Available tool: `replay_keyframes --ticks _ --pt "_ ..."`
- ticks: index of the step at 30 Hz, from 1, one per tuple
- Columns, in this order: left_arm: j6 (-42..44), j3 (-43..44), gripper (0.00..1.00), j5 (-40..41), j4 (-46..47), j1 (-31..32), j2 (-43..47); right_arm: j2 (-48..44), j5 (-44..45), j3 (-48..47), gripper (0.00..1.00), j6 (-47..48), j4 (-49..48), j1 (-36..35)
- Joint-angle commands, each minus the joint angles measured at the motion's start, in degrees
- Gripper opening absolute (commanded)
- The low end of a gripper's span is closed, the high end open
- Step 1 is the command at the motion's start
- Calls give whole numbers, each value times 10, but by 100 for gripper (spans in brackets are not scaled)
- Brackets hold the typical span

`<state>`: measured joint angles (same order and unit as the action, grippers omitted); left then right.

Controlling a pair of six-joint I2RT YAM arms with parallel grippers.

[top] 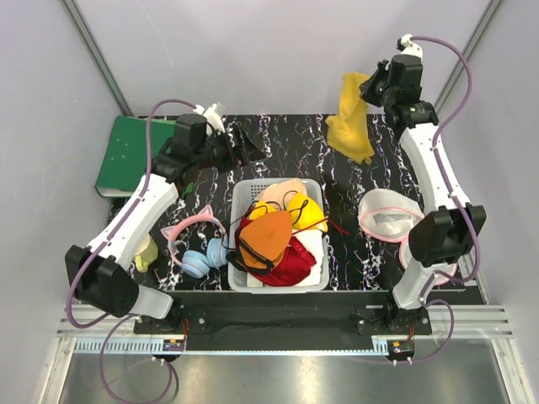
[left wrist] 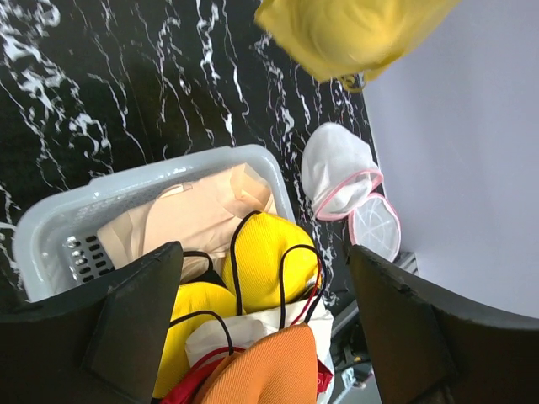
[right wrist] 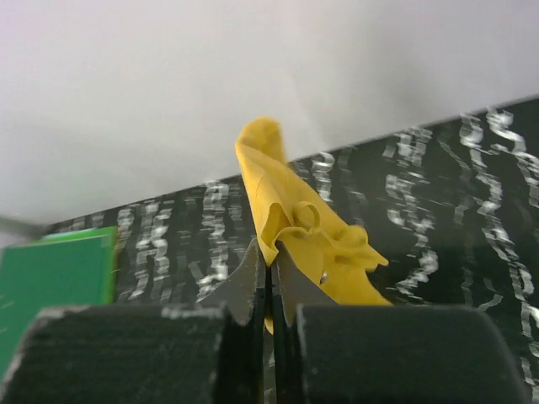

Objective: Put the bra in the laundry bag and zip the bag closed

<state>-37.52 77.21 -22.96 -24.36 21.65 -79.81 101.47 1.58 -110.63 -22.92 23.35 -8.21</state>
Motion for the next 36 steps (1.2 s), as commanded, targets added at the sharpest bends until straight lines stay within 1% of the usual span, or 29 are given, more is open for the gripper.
replay_keyframes --ticks 1,2,4,6,9,12,13,17,19,21,25,27,28,29,30,31,32,33,35,36 --pt "-17 -21 83 -43 39 -3 11 24 50 52 0 43 -109 32" --pt "-12 -30 83 -41 39 -3 20 25 61 81 0 50 -128 35" --pt "-8 -54 83 -38 34 -3 30 32 72 106 0 78 -175 39" --pt "-8 -64 83 -38 22 -3 39 39 81 133 0 90 -198 40" --pt "-17 -80 83 -38 17 -3 47 52 69 170 0 68 -228 39" --pt "-16 -87 82 -32 12 -3 48 58 74 217 0 9 -268 38" --pt "-15 -85 82 -31 11 -3 46 59 73 226 0 -21 -269 39" --pt "-16 -76 82 -33 5 -3 36 51 53 268 0 -71 -271 39" --pt "-16 -72 82 -34 5 -3 32 43 47 276 0 -86 -256 39" --pt "-14 -70 82 -34 5 -3 29 34 47 282 0 -99 -219 41" --pt "-12 -71 82 -35 5 -3 26 18 28 321 0 -147 -208 45" --pt "-12 -72 82 -38 5 -3 26 26 22 339 0 -159 -203 50" --pt "-12 -74 82 -38 3 -3 26 35 15 340 0 -165 -196 64" --pt "-10 -76 82 -38 2 -2 26 46 -14 331 1 -174 -185 75" --pt "-10 -80 82 -39 2 -3 26 75 -36 322 4 -188 -155 79" --pt "-9 -82 82 -40 1 -3 25 89 -57 310 11 -191 -128 106" --pt "-8 -84 82 -43 0 -3 24 101 -100 282 20 -188 -103 127" --pt "-8 -87 82 -44 0 -2 23 106 -116 275 42 -167 -73 135" --pt "-8 -89 82 -44 1 -3 23 101 -127 255 52 -139 -39 144" --pt "-8 -88 82 -44 1 -3 21 95 -127 243 59 -107 7 145"
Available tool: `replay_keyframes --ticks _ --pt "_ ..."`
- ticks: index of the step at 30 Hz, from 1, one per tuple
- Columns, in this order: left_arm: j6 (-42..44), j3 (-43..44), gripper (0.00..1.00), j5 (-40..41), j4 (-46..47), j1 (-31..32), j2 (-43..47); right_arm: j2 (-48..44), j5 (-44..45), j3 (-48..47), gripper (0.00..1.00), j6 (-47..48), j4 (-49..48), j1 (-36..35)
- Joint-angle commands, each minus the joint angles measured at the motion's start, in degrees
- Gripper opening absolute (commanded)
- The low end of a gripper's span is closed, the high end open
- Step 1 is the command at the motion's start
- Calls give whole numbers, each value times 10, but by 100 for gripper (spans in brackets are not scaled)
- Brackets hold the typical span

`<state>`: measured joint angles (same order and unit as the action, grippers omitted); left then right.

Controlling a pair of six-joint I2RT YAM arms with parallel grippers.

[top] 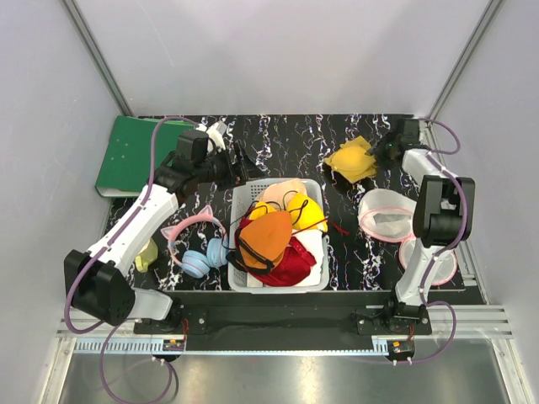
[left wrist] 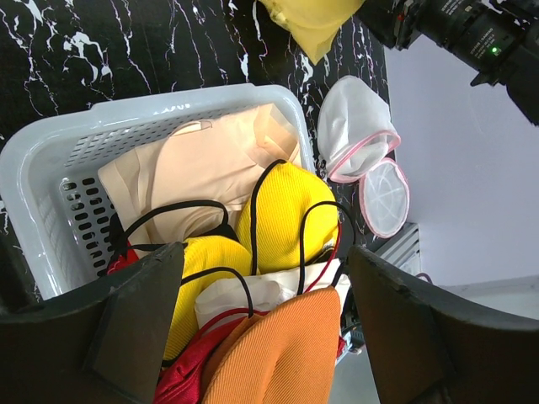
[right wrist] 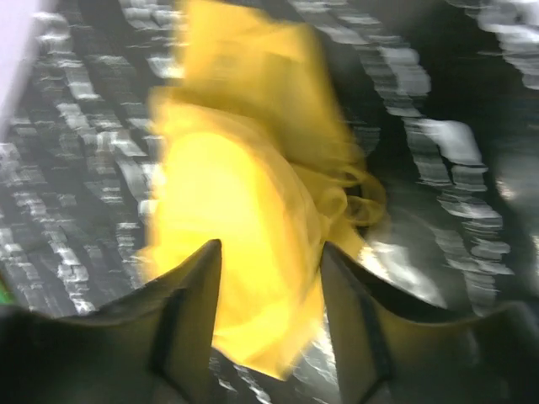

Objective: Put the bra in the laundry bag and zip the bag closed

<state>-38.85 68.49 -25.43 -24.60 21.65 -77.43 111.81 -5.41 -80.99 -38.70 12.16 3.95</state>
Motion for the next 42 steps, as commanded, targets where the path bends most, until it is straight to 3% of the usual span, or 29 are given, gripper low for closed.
replay_keyframes --ticks 1,7,9,14,20,27,30,33,35,42 --pt "4 1 82 -20 3 -3 -4 -10 -48 -78 63 64 142 24" --pt "8 16 82 -24 3 -3 -11 -34 -70 -76 96 102 217 30" --pt "8 16 82 -29 3 -3 -13 -15 -95 -73 100 99 216 32" --pt "8 14 82 -36 4 -3 -17 15 -159 -48 100 46 199 32" --pt "1 23 82 -35 4 -3 -20 10 -195 28 100 -72 82 31" --pt "-11 49 82 -36 10 -2 -30 36 -180 77 99 -186 -56 31" --pt "-21 53 82 -31 11 -1 -29 56 -177 78 92 -217 -98 25" --pt "-36 53 82 -27 13 1 -29 84 -181 66 76 -244 -116 20" --pt "-50 52 83 -22 17 3 -28 103 -188 53 55 -251 -116 19" --pt "-101 53 88 -8 42 15 -22 50 -227 43 10 -286 -140 4"
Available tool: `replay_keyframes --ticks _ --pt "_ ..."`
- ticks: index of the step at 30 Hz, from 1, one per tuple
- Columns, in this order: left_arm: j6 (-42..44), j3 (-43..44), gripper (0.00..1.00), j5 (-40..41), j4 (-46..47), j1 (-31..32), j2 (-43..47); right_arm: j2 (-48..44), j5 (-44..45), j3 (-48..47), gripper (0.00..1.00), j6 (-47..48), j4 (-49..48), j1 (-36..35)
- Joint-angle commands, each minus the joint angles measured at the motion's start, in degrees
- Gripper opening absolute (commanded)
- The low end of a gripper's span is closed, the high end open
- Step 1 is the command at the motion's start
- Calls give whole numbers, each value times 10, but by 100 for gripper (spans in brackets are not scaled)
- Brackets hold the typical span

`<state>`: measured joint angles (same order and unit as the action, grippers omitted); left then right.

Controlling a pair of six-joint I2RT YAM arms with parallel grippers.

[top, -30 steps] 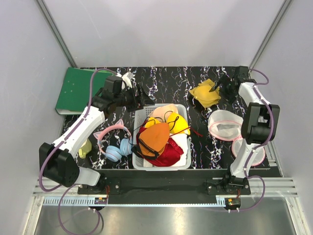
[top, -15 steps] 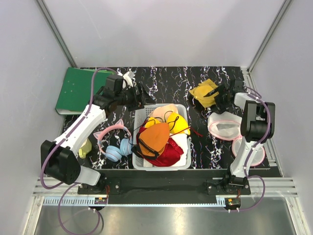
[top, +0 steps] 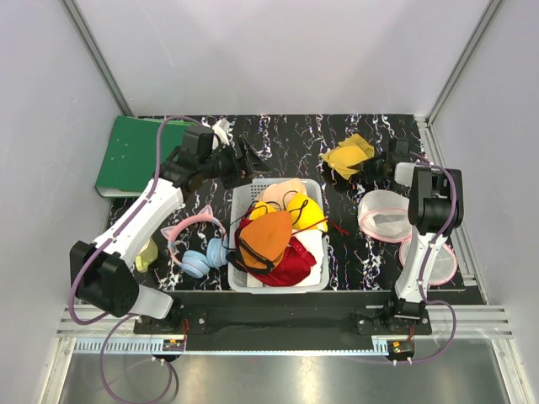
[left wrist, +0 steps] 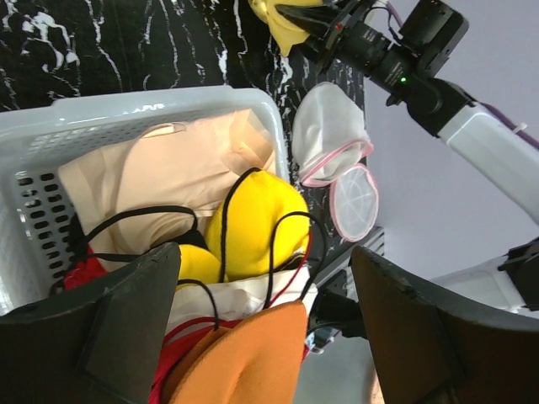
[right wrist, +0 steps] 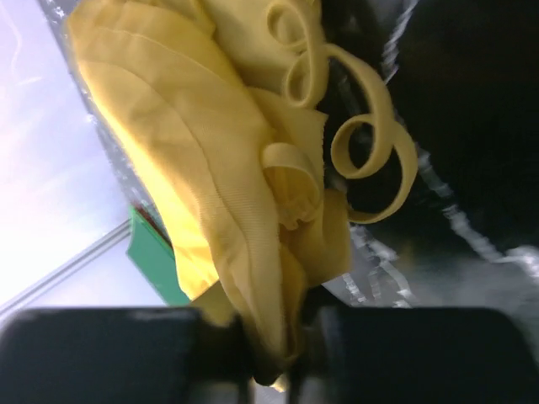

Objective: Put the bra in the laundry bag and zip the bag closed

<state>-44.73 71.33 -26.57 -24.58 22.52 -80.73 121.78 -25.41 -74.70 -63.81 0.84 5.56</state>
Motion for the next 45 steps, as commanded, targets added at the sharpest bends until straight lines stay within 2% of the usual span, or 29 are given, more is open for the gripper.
replay_keyframes --ticks 1,3,8,11,14,18,22,27,31,34,39,43,45 --pt "-64 25 88 -3 47 7 9 -62 -36 -15 7 -44 -26 -13" --pt "-83 31 88 -10 54 9 7 -98 -44 -16 0 -57 -12 -16" --pt "-90 66 88 -32 59 9 0 -161 -88 -53 0 14 101 -23" --pt "-63 81 88 -57 60 9 0 -195 -115 -61 0 74 126 -27" --pt "-7 95 88 -59 59 9 18 -229 -137 -79 0 160 175 -37" --pt "130 149 91 -51 34 9 35 -295 -141 -91 0 256 257 -50" --pt "184 202 95 -109 37 9 32 -380 -133 -82 0 330 319 -85" --pt "226 238 96 -159 46 28 35 -500 -111 -48 0 403 387 -160" --pt "221 250 99 -180 45 44 38 -586 -131 -13 0 414 417 -174" --pt "204 253 99 -176 45 52 50 -618 -169 -13 0 427 456 -185" --pt "130 235 99 -150 40 88 68 -635 -187 -51 0 487 559 -201" --pt "123 243 99 -113 17 148 76 -644 -209 -63 0 514 623 -213" --pt "121 256 99 -111 -6 166 58 -650 -220 -57 0 509 624 -223"
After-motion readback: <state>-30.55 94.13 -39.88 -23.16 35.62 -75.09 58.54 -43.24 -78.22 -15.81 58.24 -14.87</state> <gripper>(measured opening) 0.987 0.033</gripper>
